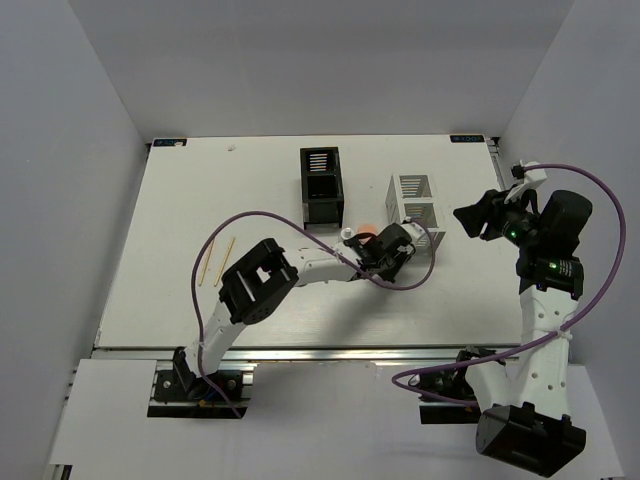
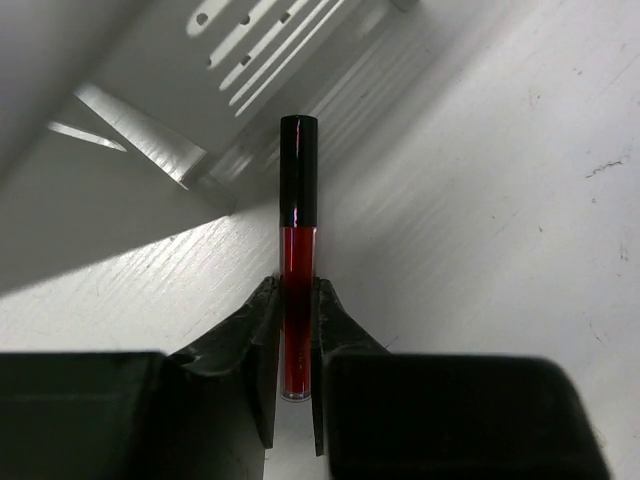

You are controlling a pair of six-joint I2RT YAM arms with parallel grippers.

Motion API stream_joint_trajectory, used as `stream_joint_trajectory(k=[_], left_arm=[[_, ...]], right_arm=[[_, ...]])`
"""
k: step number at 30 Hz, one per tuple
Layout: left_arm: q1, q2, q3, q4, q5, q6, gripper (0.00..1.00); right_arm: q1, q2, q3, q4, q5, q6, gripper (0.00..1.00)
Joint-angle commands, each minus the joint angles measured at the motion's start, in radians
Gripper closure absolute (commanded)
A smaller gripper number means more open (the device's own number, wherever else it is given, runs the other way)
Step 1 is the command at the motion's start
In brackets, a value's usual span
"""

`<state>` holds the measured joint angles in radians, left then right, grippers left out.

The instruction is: Organize the makeup

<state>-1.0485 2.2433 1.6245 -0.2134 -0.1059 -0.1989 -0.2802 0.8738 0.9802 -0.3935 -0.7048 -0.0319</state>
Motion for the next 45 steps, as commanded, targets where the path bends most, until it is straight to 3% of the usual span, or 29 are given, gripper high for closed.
stream_joint_trajectory(k=[1, 4, 10, 16, 19, 22, 23, 26, 32, 37, 45], left_arm=[[0.001, -0.065, -0.083, -0.021, 0.054, -0.004, 0.89], [-0.013, -0.149, -0.213, 0.069, 0.078, -0.007, 0.92], [-0.027, -0.459, -0.429, 0.150, 0.198, -0.078, 0.97], [-0.022, -0.714, -0.482, 0.175, 0.236, -0.143, 0.99], [0.024, -0.766, -0.479, 0.189, 0.233, -0.184, 1.00], [0.158, -0.816, -0.508, 0.285, 0.258, -0.255, 1.00], [0.261, -0.820, -0.517, 0.328, 0.279, -0.282, 1.00], [0.434, -0.768, -0.509, 0.489, 0.342, -0.321, 1.00], [0.599, -0.486, -0.283, 0.649, 0.407, -0.278, 1.00], [0.628, -0.318, -0.105, 0.608, 0.414, -0.194, 1.00], [0.637, -0.185, -0.006, 0.594, 0.344, -0.105, 1.00]], right_arm=[[-0.004, -0.015, 0.005, 0.018, -0.019, 0.012, 0.49], [-0.004, -0.018, 0.000, 0.018, -0.024, 0.010, 0.49], [-0.004, -0.021, -0.003, 0.027, -0.027, 0.010, 0.48], [-0.004, -0.021, -0.018, 0.058, -0.036, 0.026, 0.48], [-0.004, -0.021, -0.023, 0.071, -0.045, 0.026, 0.48], [-0.004, -0.027, -0.023, 0.071, -0.054, 0.026, 0.48], [-0.004, -0.029, -0.026, 0.070, -0.059, 0.023, 0.48], [-0.004, -0.032, -0.044, 0.071, -0.079, 0.016, 0.48], [-0.002, -0.036, -0.075, 0.081, -0.111, 0.020, 0.47], [-0.002, -0.039, -0.090, 0.076, -0.114, 0.013, 0.46], [-0.002, -0.055, -0.117, 0.062, -0.114, 0.020, 0.46]])
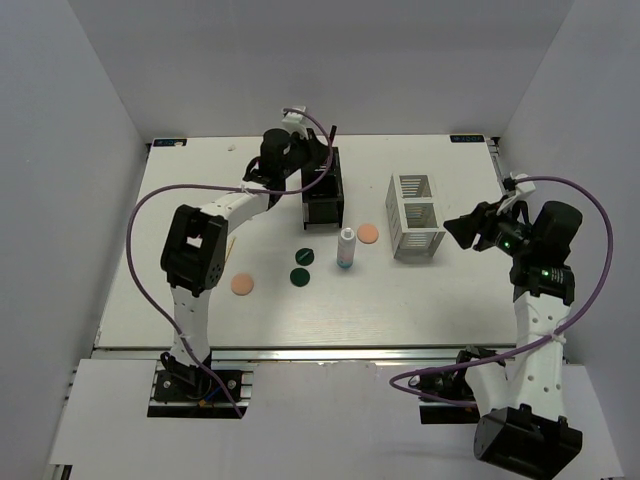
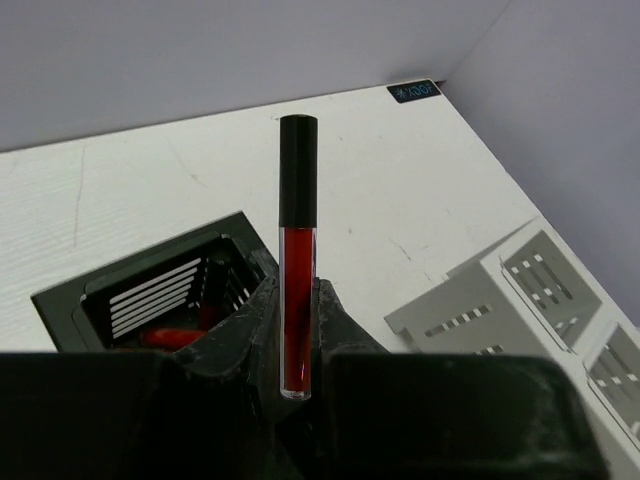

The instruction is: Organize the makeup

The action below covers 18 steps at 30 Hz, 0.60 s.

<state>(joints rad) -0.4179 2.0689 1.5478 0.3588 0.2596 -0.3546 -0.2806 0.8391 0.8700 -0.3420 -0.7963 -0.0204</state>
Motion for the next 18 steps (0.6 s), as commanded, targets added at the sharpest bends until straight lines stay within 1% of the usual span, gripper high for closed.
stream_joint_trajectory(k=[1, 3, 6, 11, 17, 18], left_arm=[[0.013, 0.017, 0.086, 0.016, -0.022, 0.043, 1.00], [0.014, 0.040, 0.130, 0.003, -0.016, 0.042, 1.00], [0.019, 0.071, 0.150, -0.006, -0.017, 0.046, 1.00], [0.033, 0.108, 0.146, -0.015, -0.025, 0.051, 0.97], [0.041, 0.132, 0.159, -0.035, -0.028, 0.072, 0.97], [0.042, 0.132, 0.158, -0.040, -0.029, 0.075, 0.96]], right_arm=[[-0.002, -0.020, -0.006, 0.008, -0.023, 0.008, 0.45], [-0.002, -0.026, -0.009, -0.002, -0.023, 0.008, 0.45], [-0.002, -0.035, -0.019, -0.006, -0.023, 0.010, 0.45], [-0.002, -0.048, -0.034, -0.008, -0.021, 0.014, 0.45], [-0.002, -0.052, -0.037, -0.018, -0.020, 0.014, 0.45], [-0.002, -0.054, -0.039, -0.018, -0.020, 0.037, 0.45]])
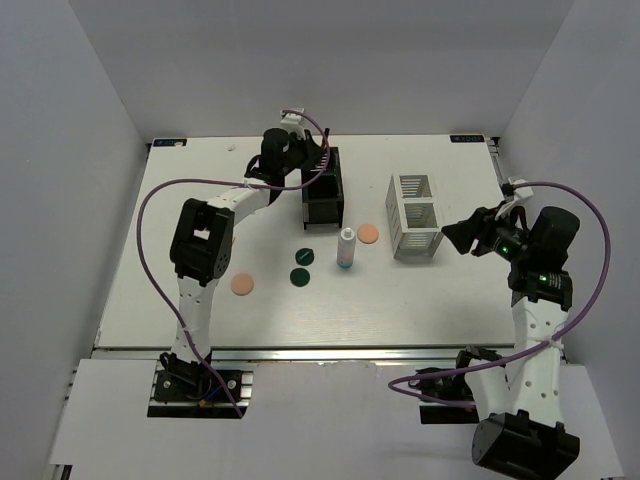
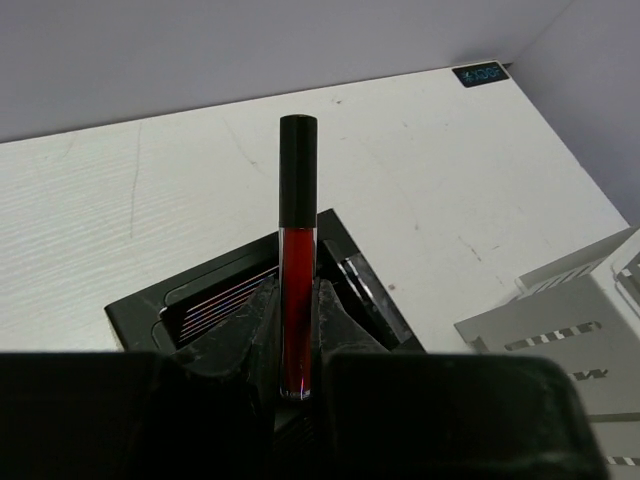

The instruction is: Organize the makeup

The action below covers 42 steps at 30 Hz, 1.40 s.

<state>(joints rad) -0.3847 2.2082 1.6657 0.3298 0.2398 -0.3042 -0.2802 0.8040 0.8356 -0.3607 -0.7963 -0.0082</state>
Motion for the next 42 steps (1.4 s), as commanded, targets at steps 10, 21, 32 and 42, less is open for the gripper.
stream_joint_trajectory(k=[10, 21, 32, 42], left_arm=[[0.018, -0.022, 0.011, -0.035, -0.017, 0.047, 0.56], [0.020, -0.133, 0.011, 0.014, -0.019, -0.036, 0.64], [0.128, -0.618, -0.326, -0.211, 0.098, -0.236, 0.39], [0.187, -1.264, -0.842, -0.521, -0.006, -0.203, 0.23]], right_arm=[[-0.002, -0.016, -0.007, 0.017, -0.030, 0.045, 0.44], [0.025, -0.014, 0.023, -0.114, -0.413, -0.382, 0.37], [0.608, 0.153, -0.036, 0.139, 0.264, -0.391, 0.28], [0.826, 0.444, 0.000, 0.350, 0.589, -0.142, 0.11]])
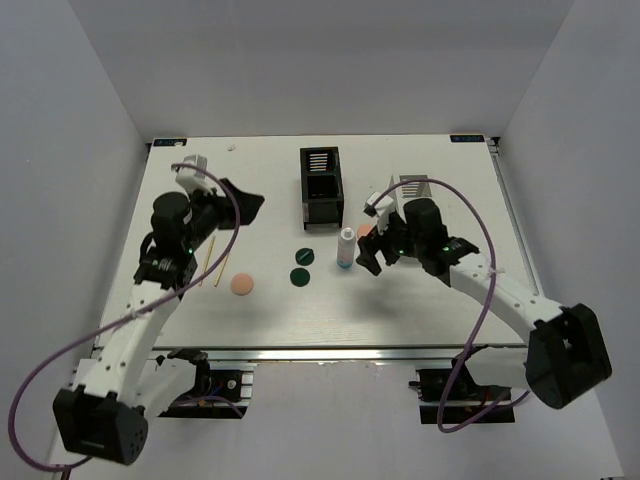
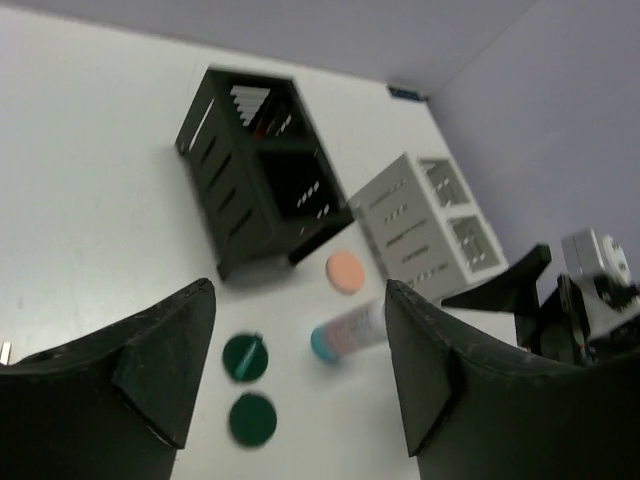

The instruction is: Organize the makeup

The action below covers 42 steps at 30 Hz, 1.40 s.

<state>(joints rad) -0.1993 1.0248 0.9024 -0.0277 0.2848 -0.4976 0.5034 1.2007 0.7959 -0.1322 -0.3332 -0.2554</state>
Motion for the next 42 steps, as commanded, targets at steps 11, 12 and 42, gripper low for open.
stream_joint_trajectory(k=[11, 12, 42], left_arm=[[0.003, -0.342, -0.155, -0.388, -0.150, -0.050, 0.19], [0.003, -0.348, -0.158, -0.396, -0.156, -0.055, 0.19], [0.003, -0.379, -0.227, -0.403, -0.171, -0.127, 0.19]], right_arm=[[0.067, 0.240, 0.098, 0.259, 0.083, 0.156, 0.11], [0.070, 0.250, 0.101, 0.273, 0.080, 0.156, 0.11], [0.081, 0.255, 0.092, 0.395, -0.081, 0.080, 1.00]])
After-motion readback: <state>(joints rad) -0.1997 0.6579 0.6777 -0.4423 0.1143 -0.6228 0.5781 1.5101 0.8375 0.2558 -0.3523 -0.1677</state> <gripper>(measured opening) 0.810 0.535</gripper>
